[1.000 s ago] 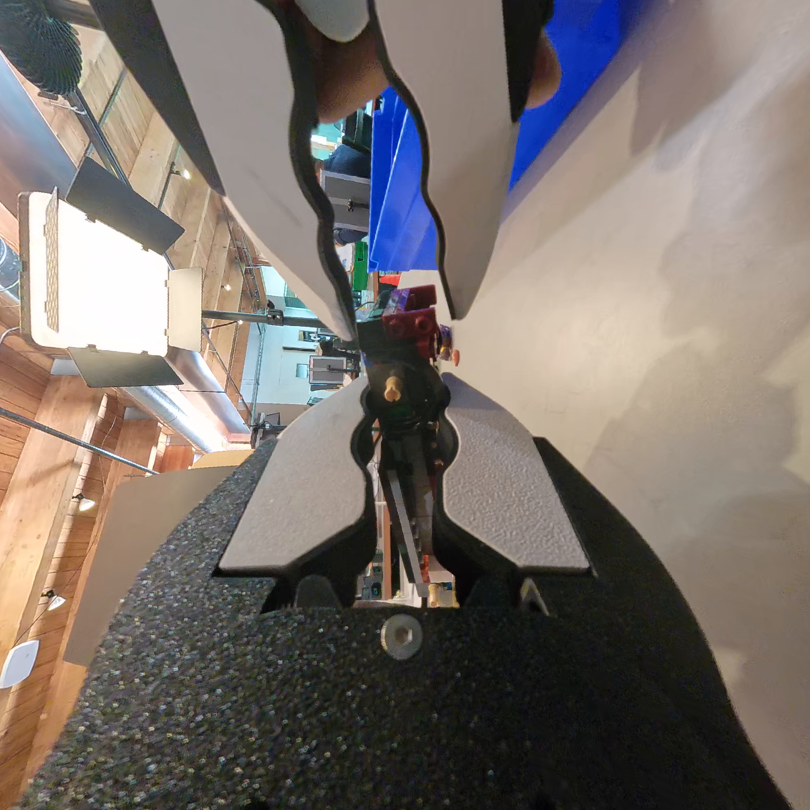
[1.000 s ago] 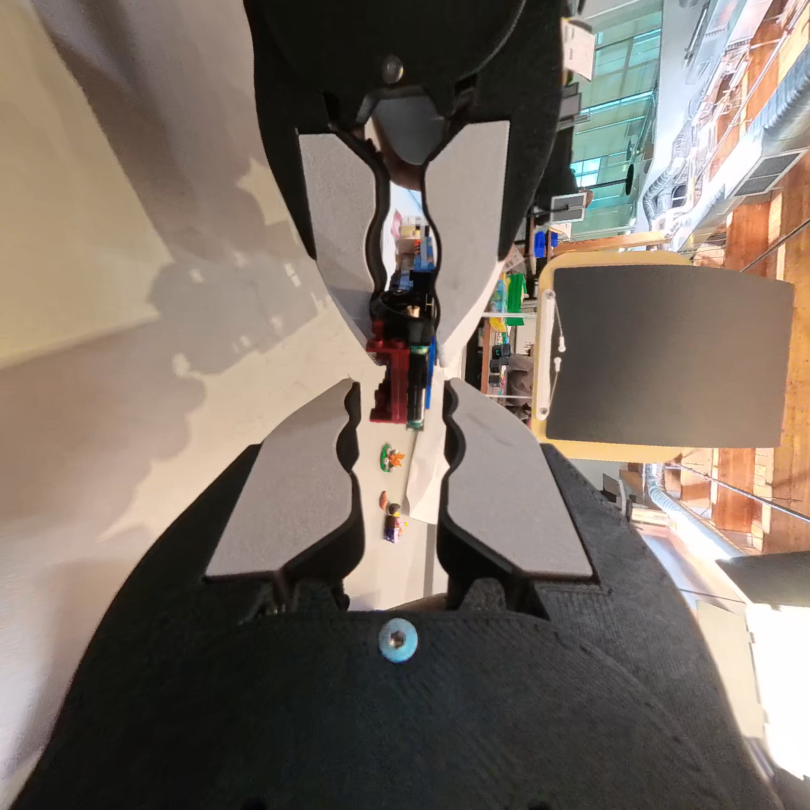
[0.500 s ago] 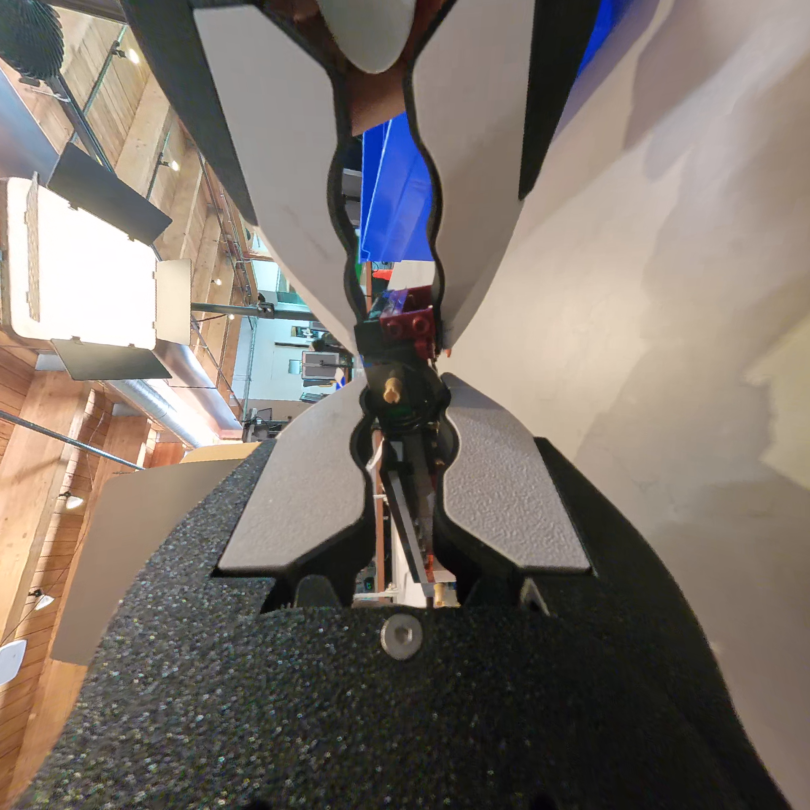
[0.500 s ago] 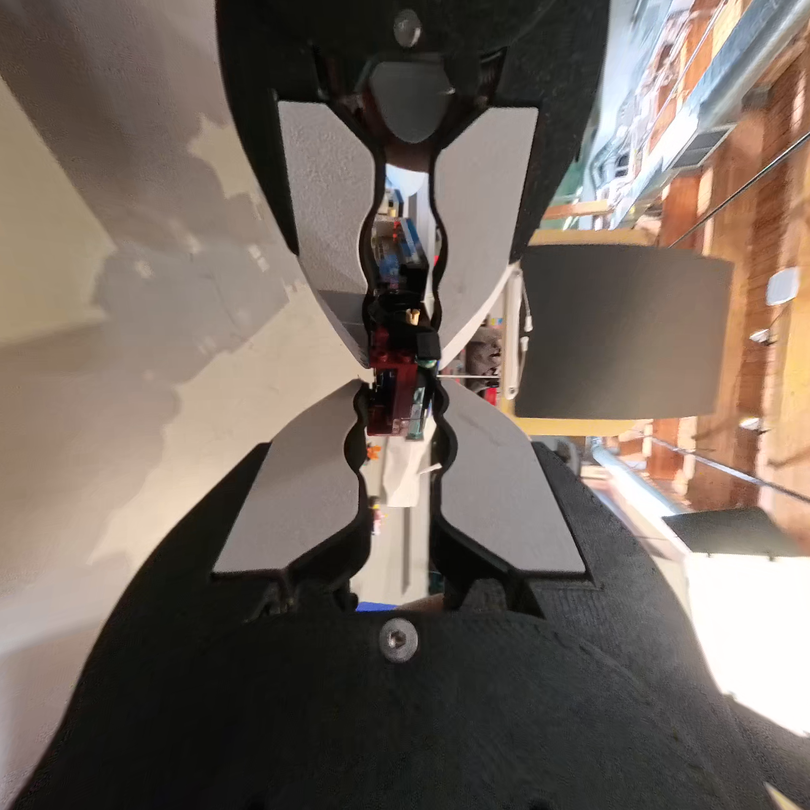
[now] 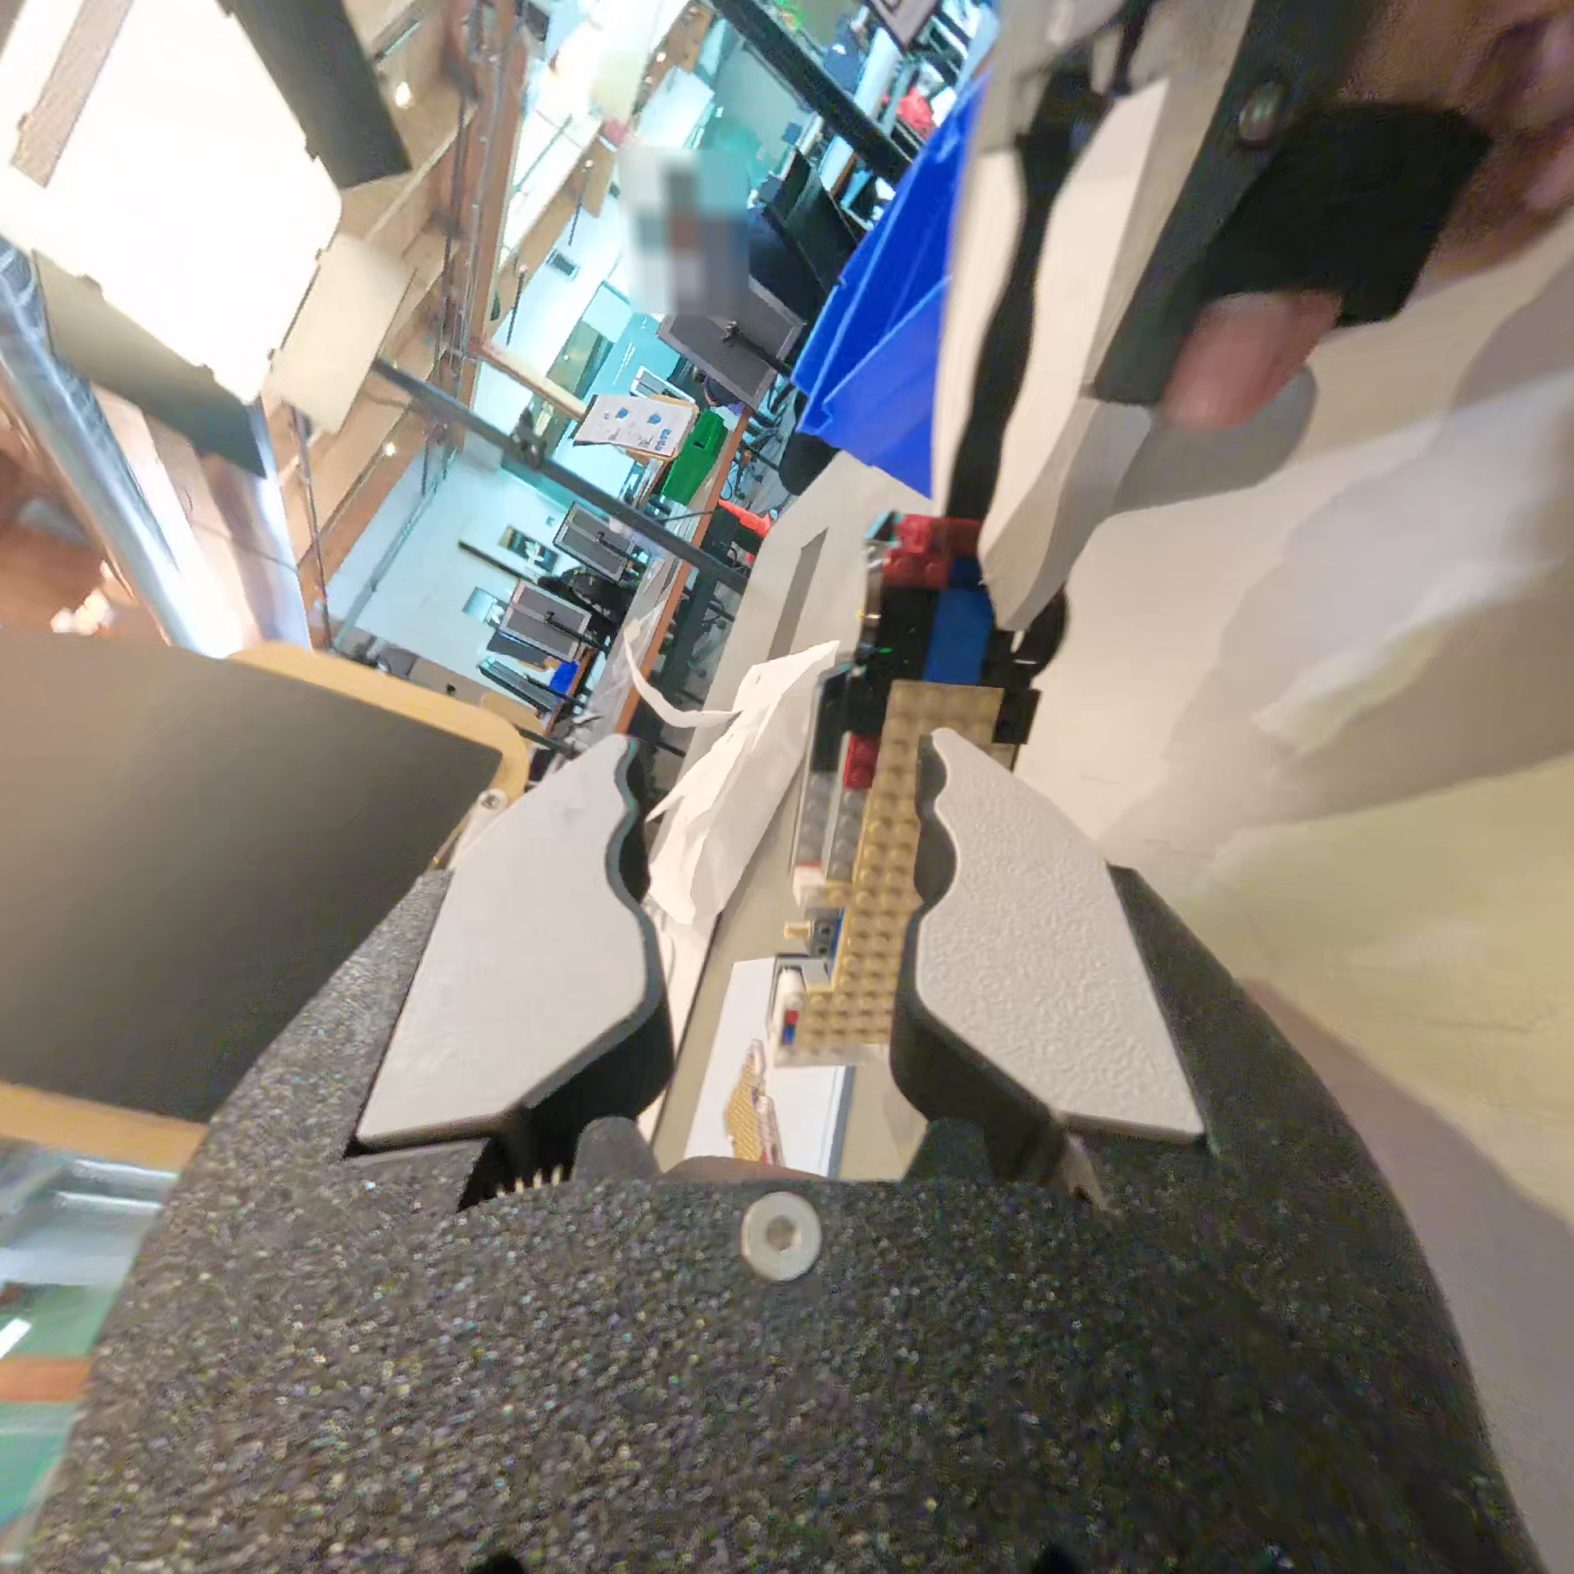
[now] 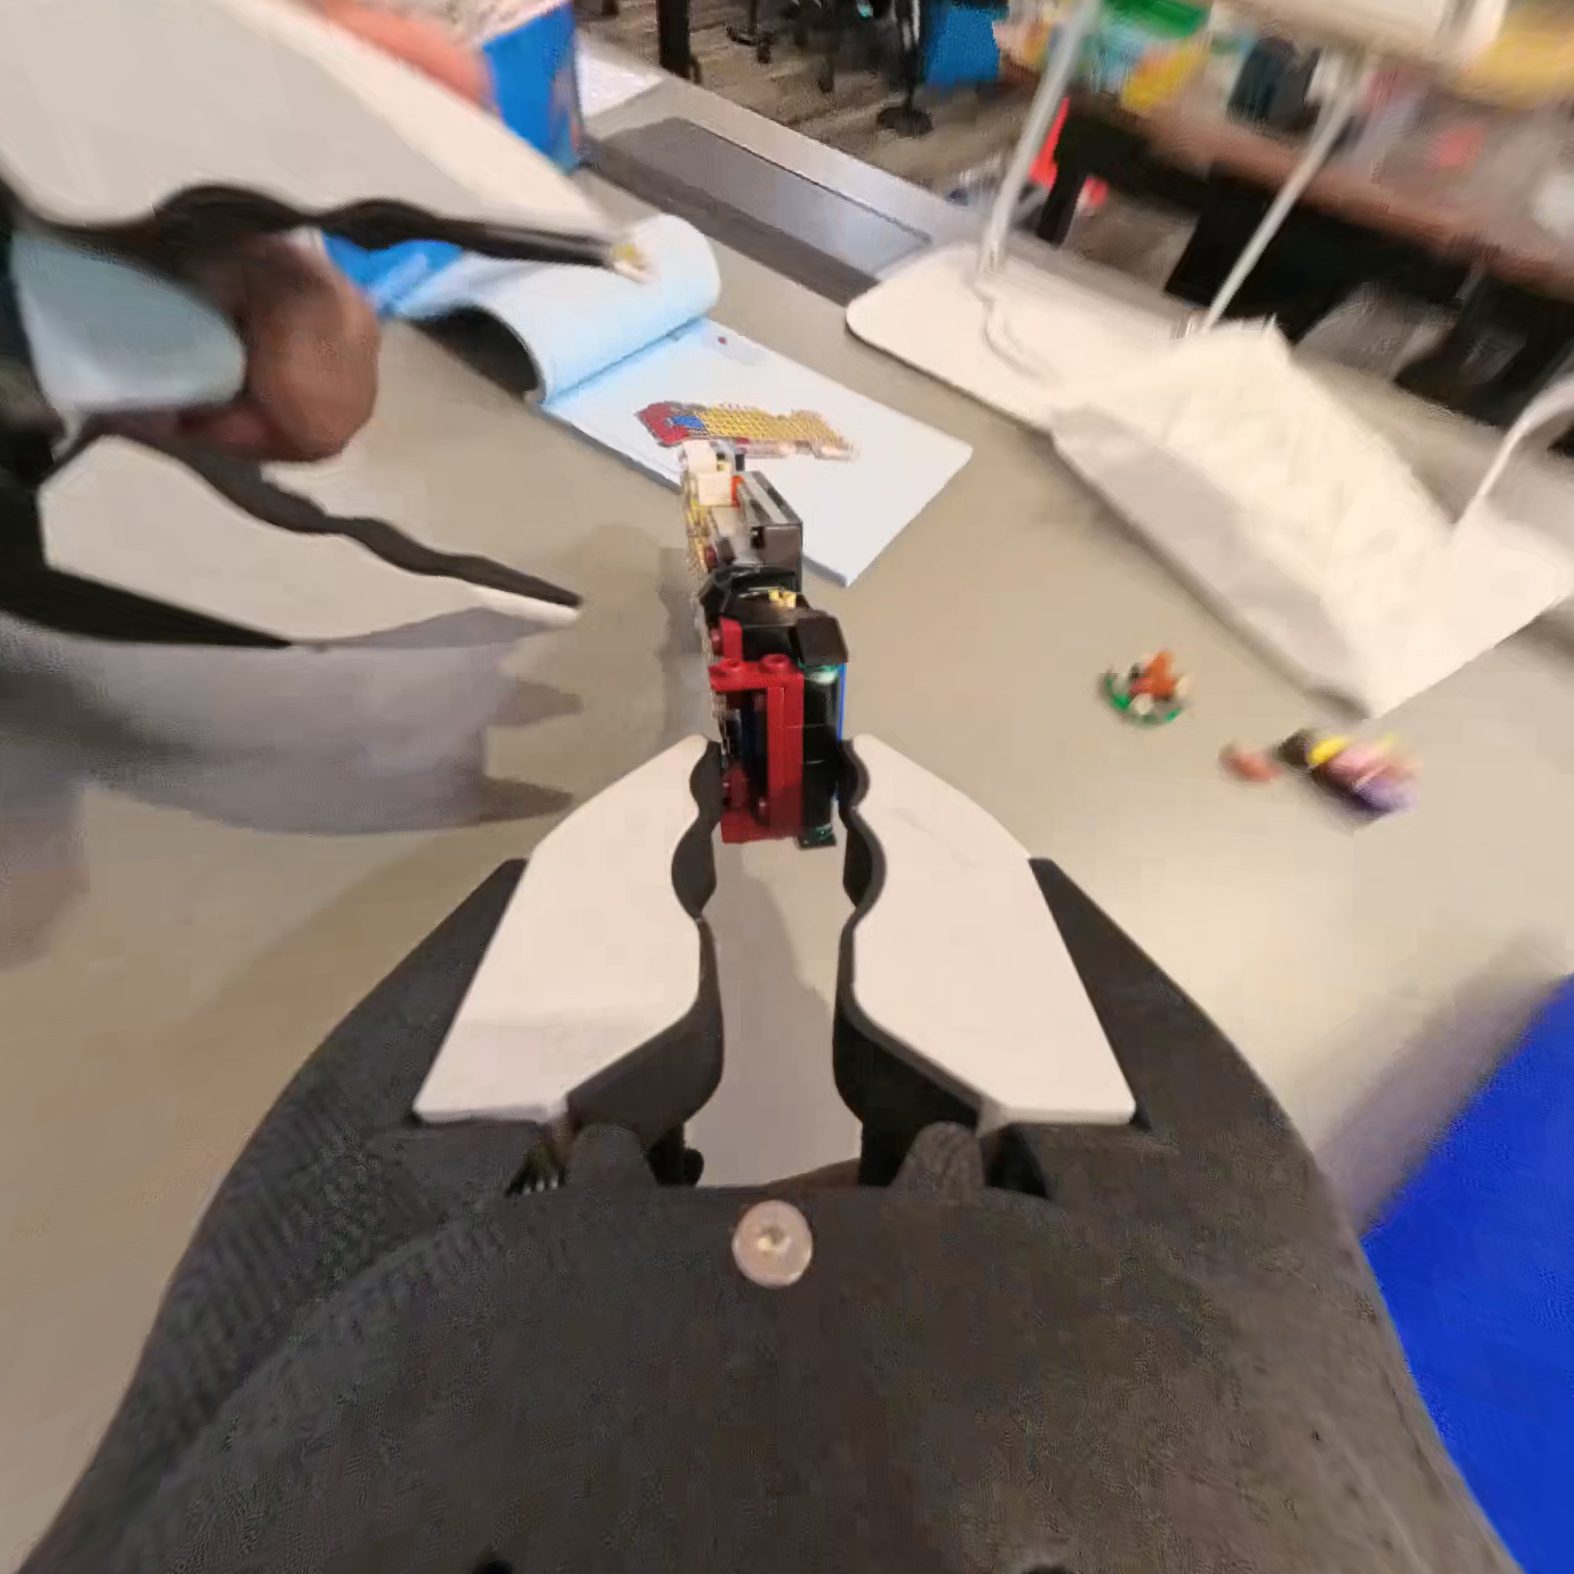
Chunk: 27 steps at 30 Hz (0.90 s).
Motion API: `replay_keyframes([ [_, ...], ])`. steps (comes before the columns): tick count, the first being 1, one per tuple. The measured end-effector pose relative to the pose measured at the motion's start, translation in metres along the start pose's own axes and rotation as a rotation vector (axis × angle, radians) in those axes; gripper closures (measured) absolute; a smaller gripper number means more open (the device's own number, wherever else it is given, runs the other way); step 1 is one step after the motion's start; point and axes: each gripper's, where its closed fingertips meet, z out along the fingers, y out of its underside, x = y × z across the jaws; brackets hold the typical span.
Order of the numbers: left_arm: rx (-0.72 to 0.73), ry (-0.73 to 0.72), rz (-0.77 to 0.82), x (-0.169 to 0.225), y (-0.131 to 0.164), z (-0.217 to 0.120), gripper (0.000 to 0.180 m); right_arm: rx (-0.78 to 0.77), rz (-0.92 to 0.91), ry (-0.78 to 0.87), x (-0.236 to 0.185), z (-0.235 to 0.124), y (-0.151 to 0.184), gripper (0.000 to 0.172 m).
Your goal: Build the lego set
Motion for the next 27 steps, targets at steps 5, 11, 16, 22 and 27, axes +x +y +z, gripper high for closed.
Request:
replay_keyframes([
  [5, 0.021, 0.013, -0.203, -0.005, 0.013, 0.000, 0.122, -0.027, 0.533, -0.097, 0.011, 0.010, 0.025, 0.146],
  [11, -0.018, 0.077, -0.292, 0.011, 0.026, 0.009, 0.123, -0.123, 0.701, -0.062, 0.018, 0.016, 0.059, 0.143],
  [16, -0.113, 0.180, -0.339, 0.031, 0.040, 0.015, 0.123, -0.148, 0.676, 0.007, 0.024, 0.014, 0.071, 0.134],
  [22, -0.251, 0.252, -0.438, 0.045, 0.062, 0.019, 0.124, -0.162, 0.534, 0.097, 0.030, 0.007, 0.074, 0.128],
  [27, -0.309, 0.253, -0.510, 0.046, 0.072, 0.020, 0.126, -0.141, 0.335, 0.171, 0.029, -0.006, 0.063, 0.129],
])
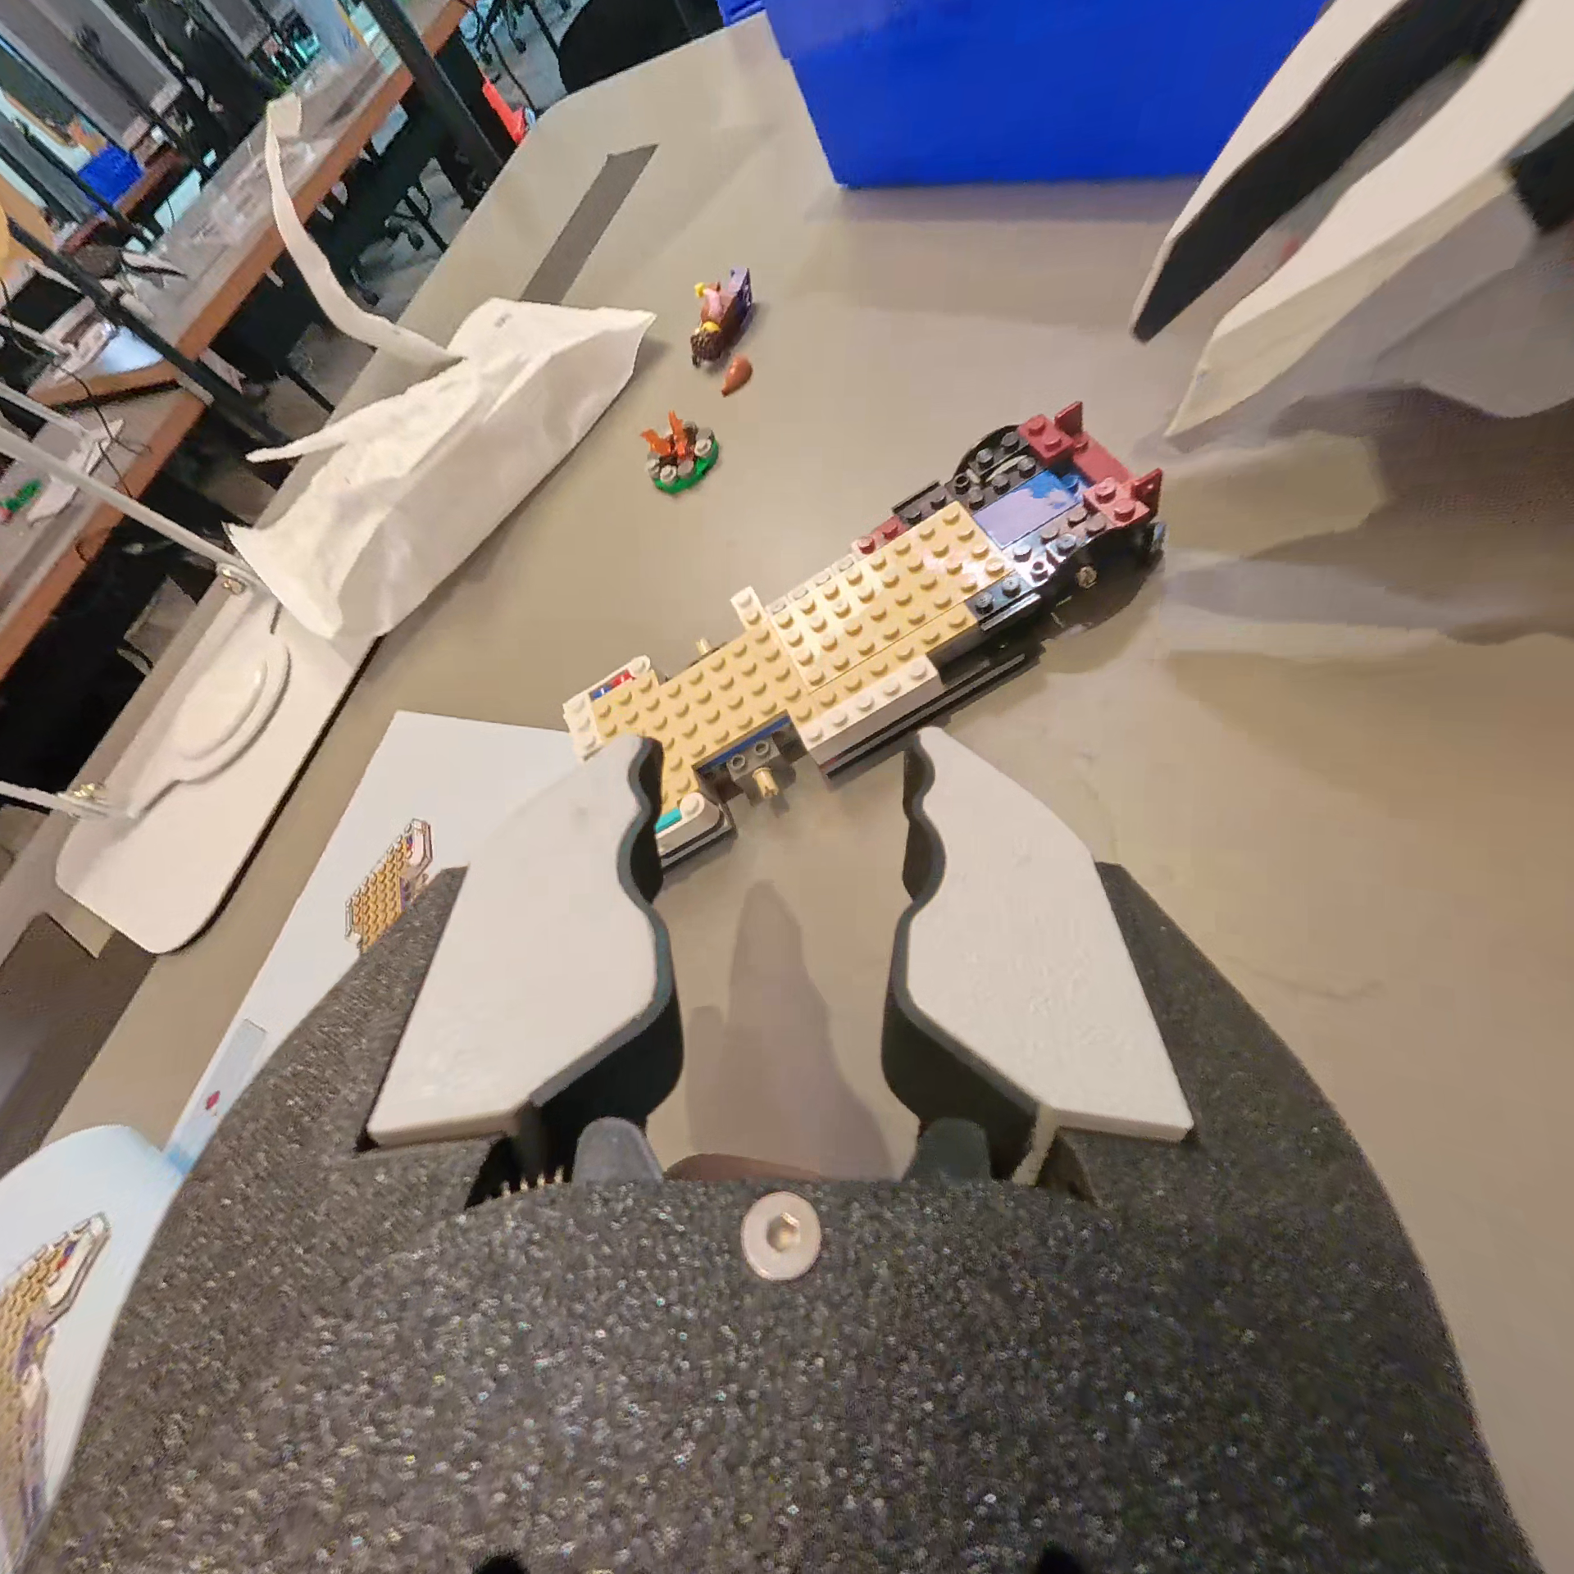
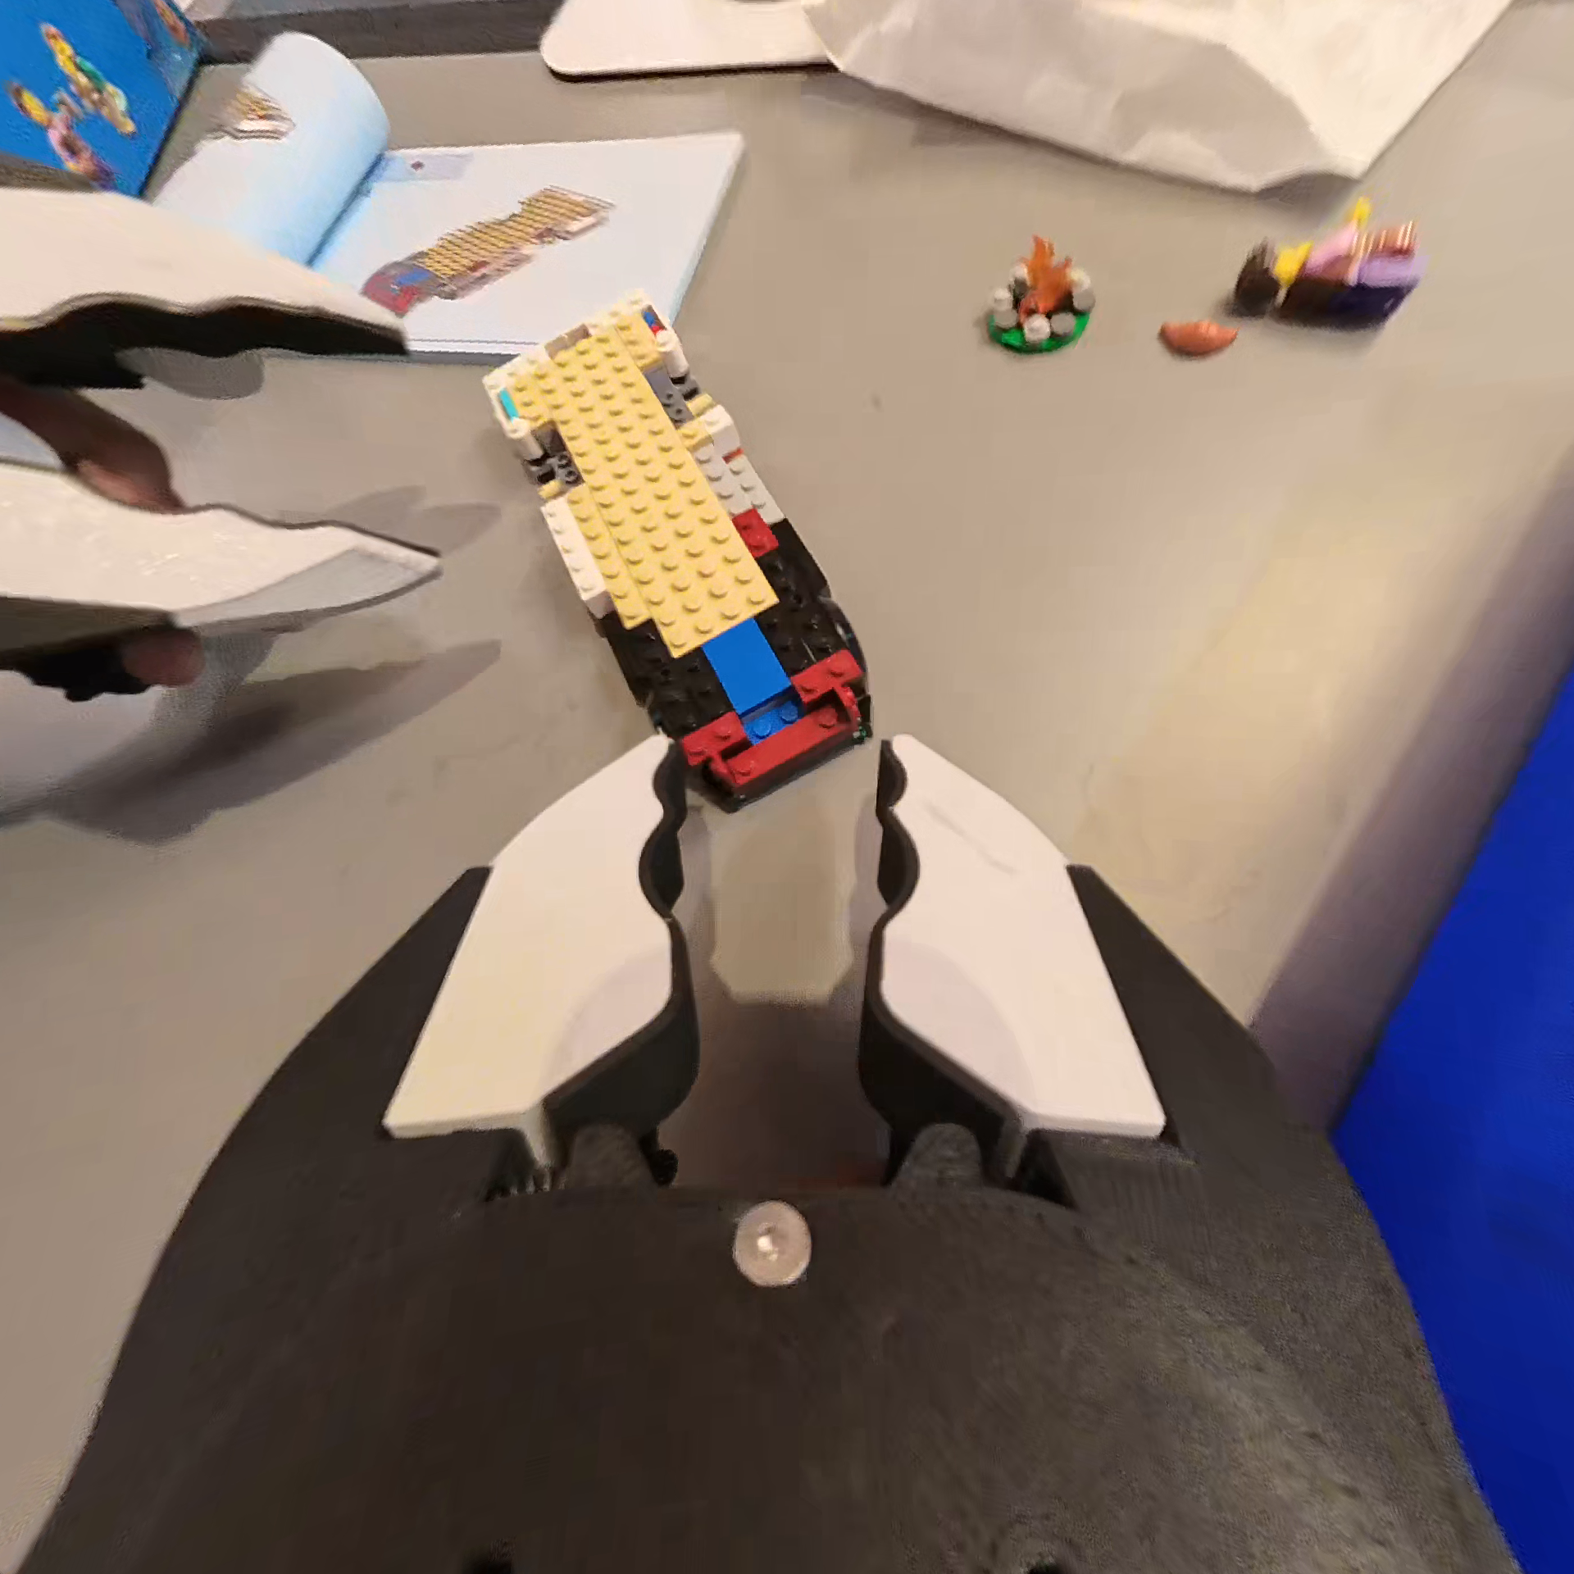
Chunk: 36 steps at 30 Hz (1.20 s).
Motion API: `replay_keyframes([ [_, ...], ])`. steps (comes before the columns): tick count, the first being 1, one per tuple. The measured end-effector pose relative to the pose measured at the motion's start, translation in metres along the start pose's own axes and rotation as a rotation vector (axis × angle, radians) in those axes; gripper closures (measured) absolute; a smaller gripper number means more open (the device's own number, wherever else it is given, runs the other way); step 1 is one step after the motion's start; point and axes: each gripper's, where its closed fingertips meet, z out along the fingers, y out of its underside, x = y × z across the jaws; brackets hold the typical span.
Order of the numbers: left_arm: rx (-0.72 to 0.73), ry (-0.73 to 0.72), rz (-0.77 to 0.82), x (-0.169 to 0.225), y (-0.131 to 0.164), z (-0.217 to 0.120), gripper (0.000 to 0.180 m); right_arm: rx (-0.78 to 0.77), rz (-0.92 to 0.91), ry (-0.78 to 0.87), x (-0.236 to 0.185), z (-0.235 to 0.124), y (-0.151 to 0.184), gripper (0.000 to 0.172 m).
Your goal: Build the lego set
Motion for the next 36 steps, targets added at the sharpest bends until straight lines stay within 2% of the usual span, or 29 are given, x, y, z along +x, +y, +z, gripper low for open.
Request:
replay_keyframes([
  [7, -0.032, -0.024, -0.052, -0.008, 0.009, 0.002, 0.127, 0.083, -0.222, -0.058, -0.050, -0.005, -0.021, 0.132],
  [14, -0.095, -0.053, -0.156, -0.020, 0.030, 0.004, 0.129, 0.090, -0.309, -0.276, -0.129, 0.020, -0.020, 0.133],
  [18, -0.113, -0.069, -0.187, -0.024, 0.041, -0.005, 0.130, 0.087, -0.379, -0.343, -0.158, 0.034, -0.021, 0.133],
  [27, -0.148, -0.034, -0.270, -0.038, 0.067, -0.025, 0.130, 0.057, -0.492, -0.388, -0.174, 0.074, -0.025, 0.132],
  [36, -0.197, 0.039, -0.299, -0.035, 0.079, -0.027, 0.131, 0.013, -0.379, -0.438, -0.165, 0.080, -0.028, 0.130],
])
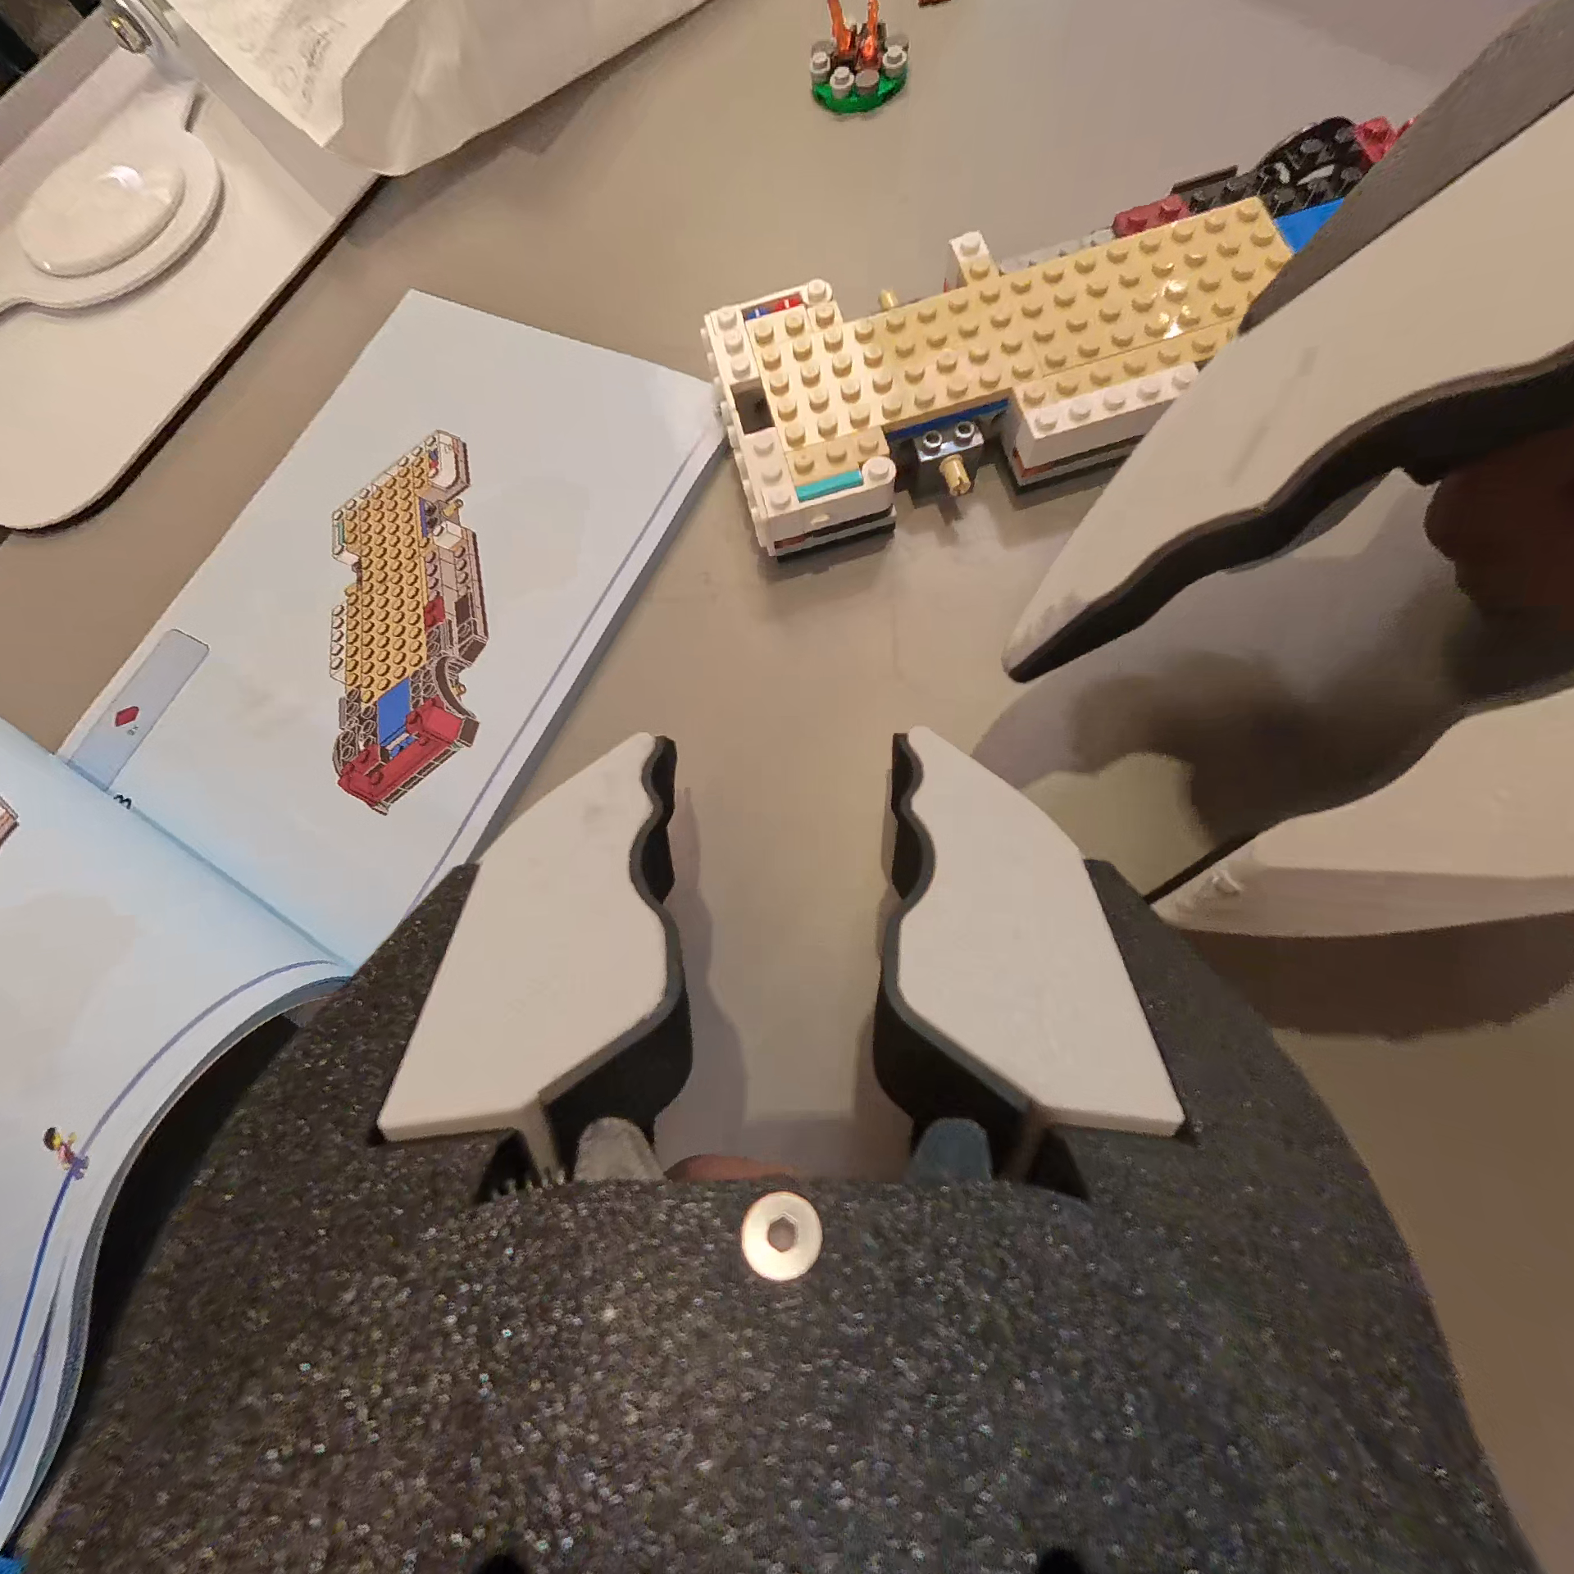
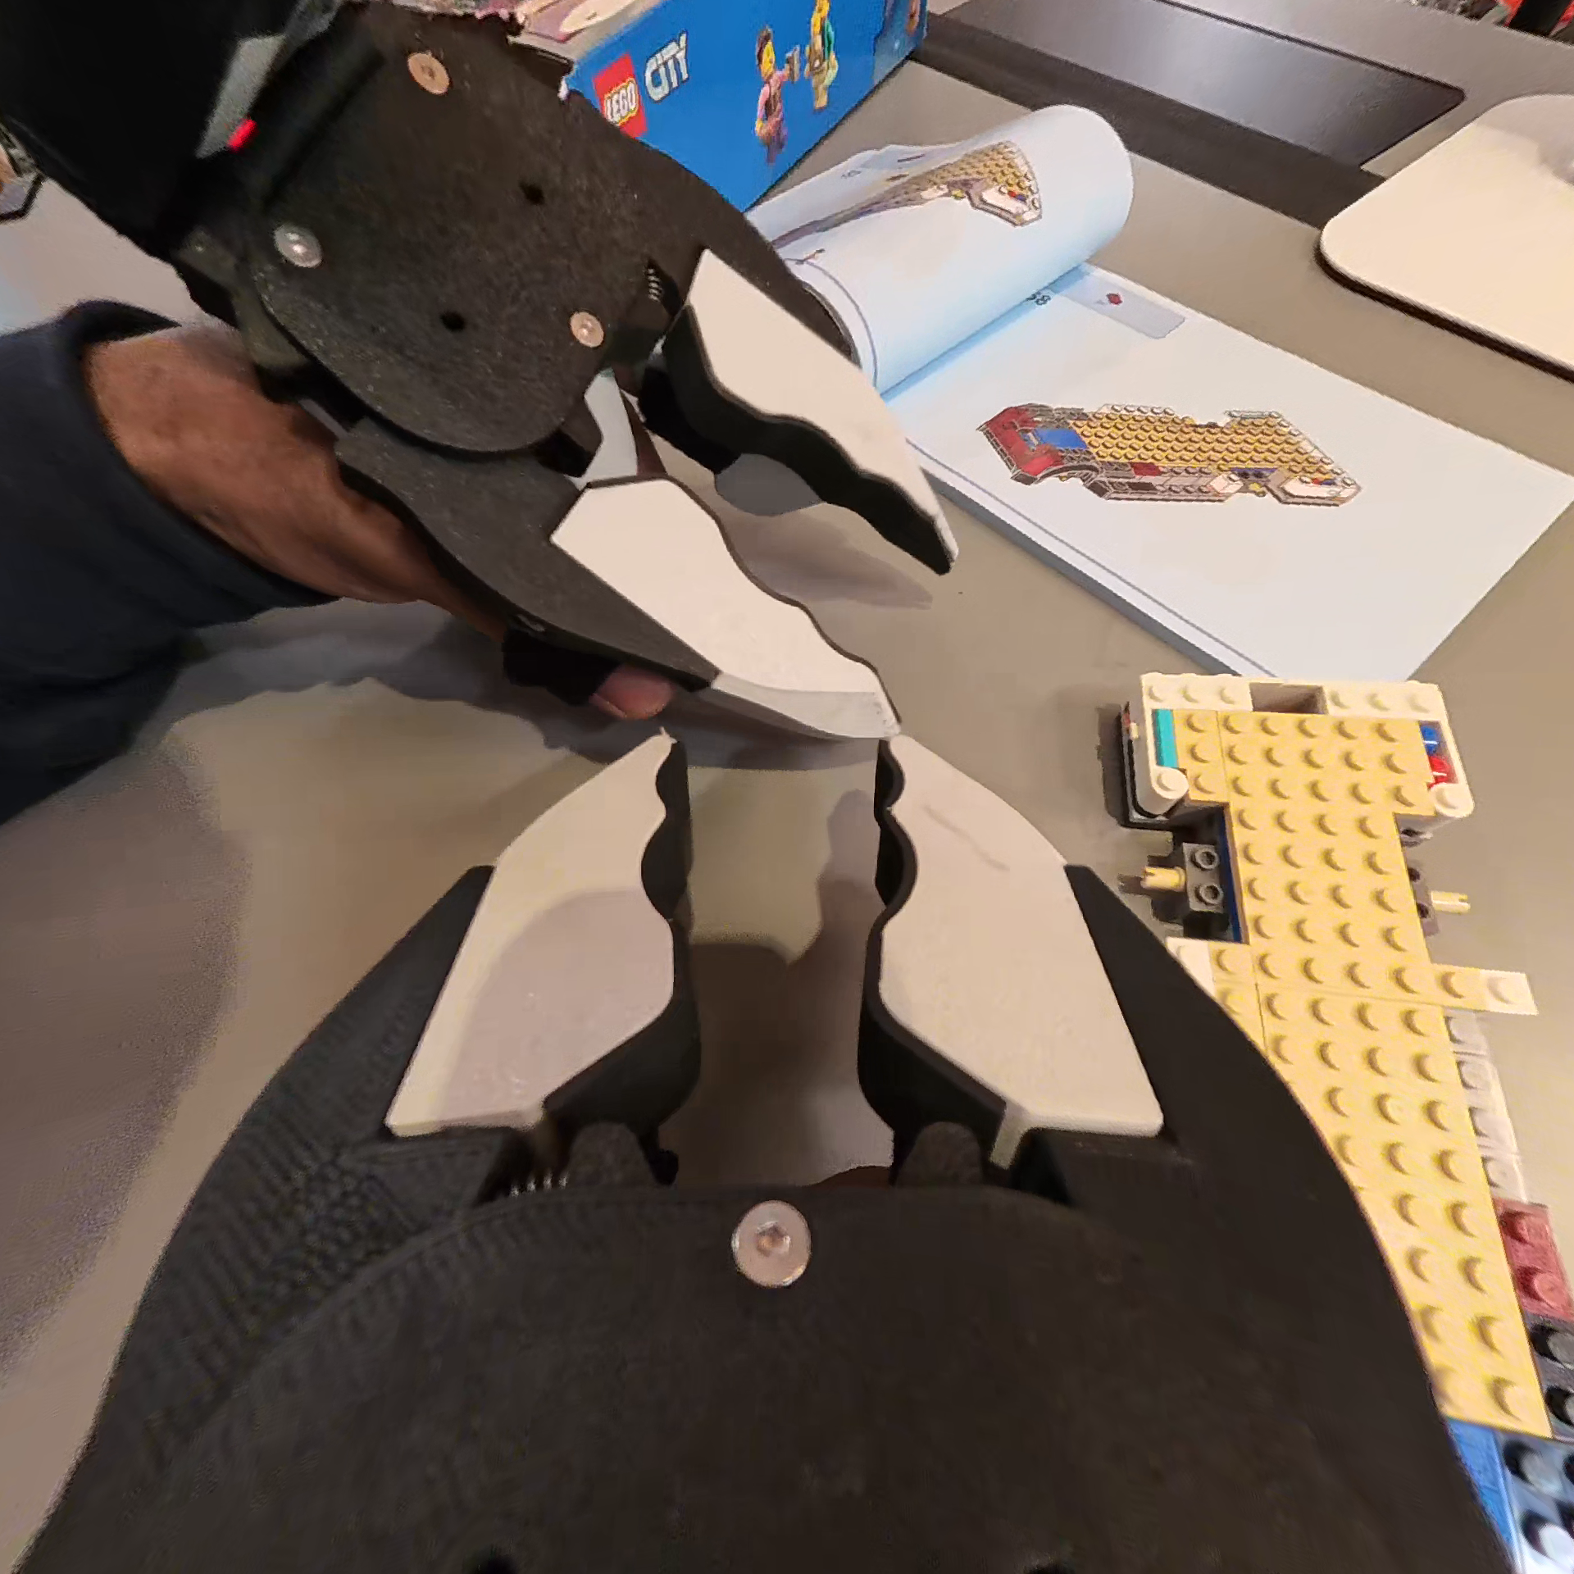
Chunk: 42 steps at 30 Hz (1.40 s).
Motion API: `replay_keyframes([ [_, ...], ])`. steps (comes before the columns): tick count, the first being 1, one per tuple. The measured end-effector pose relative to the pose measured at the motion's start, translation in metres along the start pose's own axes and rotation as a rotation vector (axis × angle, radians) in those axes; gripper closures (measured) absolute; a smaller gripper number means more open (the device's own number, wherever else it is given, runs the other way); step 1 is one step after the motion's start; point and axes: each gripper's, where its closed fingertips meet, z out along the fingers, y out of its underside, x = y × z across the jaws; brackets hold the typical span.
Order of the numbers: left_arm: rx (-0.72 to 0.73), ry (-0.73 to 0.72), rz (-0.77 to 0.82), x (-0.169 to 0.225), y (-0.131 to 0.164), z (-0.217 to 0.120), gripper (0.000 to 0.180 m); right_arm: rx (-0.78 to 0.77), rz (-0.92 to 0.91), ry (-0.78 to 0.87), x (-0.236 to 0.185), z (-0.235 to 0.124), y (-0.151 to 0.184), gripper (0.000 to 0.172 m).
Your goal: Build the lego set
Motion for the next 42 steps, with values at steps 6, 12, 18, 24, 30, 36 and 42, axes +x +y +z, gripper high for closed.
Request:
replay_keyframes([
  [6, -0.017, 0.000, -0.008, -0.001, 0.002, 0.001, 0.132, -0.013, -0.012, 0.043, 0.006, -0.005, 0.005, 0.130],
  [12, -0.026, -0.016, -0.024, -0.004, 0.004, 0.002, 0.133, -0.011, -0.058, 0.066, 0.005, -0.007, 0.006, 0.130],
  [18, -0.040, -0.024, -0.011, -0.003, 0.005, 0.003, 0.132, -0.013, -0.117, 0.079, 0.001, -0.008, 0.007, 0.130],
  [24, -0.051, -0.035, -0.008, -0.004, 0.006, 0.004, 0.132, -0.008, -0.139, 0.080, -0.001, -0.010, 0.008, 0.132],
  [30, -0.065, -0.030, 0.023, -0.001, 0.008, 0.005, 0.133, -0.016, -0.144, 0.078, -0.002, -0.010, 0.009, 0.133],
  [36, -0.070, -0.013, 0.014, 0.000, 0.009, 0.005, 0.133, -0.032, -0.124, 0.063, -0.001, -0.009, 0.011, 0.133],
  [42, -0.070, -0.004, 0.017, 0.002, 0.010, 0.004, 0.133, -0.045, -0.153, 0.065, -0.003, -0.007, 0.013, 0.134],
])
